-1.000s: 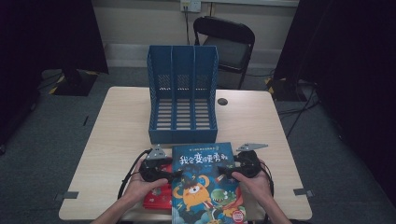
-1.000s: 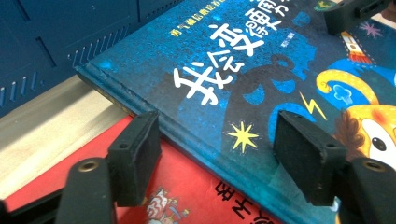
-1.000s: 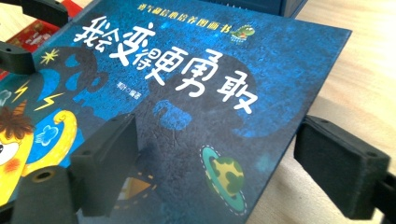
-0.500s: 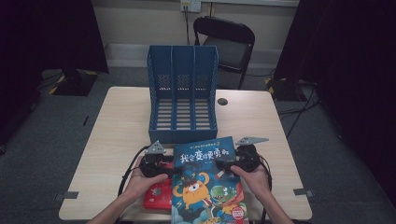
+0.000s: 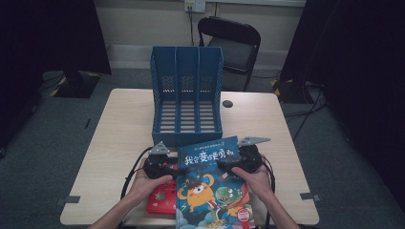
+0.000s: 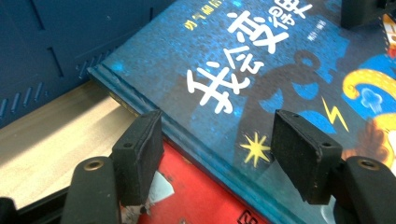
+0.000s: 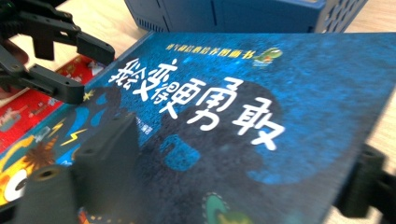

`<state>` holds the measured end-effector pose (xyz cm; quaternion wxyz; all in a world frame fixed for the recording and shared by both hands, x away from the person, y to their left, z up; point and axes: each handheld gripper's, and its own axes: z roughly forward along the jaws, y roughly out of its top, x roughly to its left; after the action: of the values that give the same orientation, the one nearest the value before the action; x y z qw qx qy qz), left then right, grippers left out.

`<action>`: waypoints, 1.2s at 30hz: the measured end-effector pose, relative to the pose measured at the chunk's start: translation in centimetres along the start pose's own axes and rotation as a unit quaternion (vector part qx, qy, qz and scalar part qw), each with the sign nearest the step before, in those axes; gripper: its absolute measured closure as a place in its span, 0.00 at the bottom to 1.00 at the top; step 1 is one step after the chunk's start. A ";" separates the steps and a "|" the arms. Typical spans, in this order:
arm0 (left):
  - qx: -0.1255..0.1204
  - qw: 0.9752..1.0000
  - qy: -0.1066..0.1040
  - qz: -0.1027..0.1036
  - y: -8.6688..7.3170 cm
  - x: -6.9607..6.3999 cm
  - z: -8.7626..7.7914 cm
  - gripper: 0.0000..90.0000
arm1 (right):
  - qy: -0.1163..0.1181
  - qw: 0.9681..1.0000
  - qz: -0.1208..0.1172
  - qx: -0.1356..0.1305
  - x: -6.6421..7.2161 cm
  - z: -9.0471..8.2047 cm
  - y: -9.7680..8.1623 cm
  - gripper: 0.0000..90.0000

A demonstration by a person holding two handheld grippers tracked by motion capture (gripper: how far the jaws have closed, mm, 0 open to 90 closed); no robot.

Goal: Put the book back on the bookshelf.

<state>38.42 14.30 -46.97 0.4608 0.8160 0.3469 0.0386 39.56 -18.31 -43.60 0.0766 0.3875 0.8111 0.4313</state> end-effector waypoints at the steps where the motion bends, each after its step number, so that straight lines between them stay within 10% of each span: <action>1: -0.001 1.000 0.000 0.000 0.0 0.0 0.0 0.37 | 0.003 1.000 0.006 -0.004 -0.2 -0.1 0.0 0.23; 36: -0.017 0.996 -0.046 -0.068 0.0 0.5 -0.3 0.16 | 0.012 0.997 -0.024 -0.076 1.0 -2.0 0.4 0.39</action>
<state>38.70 14.83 -46.95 0.4915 0.7835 0.3794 -0.0252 38.21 -18.76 -41.88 0.1064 0.3560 0.7861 0.4940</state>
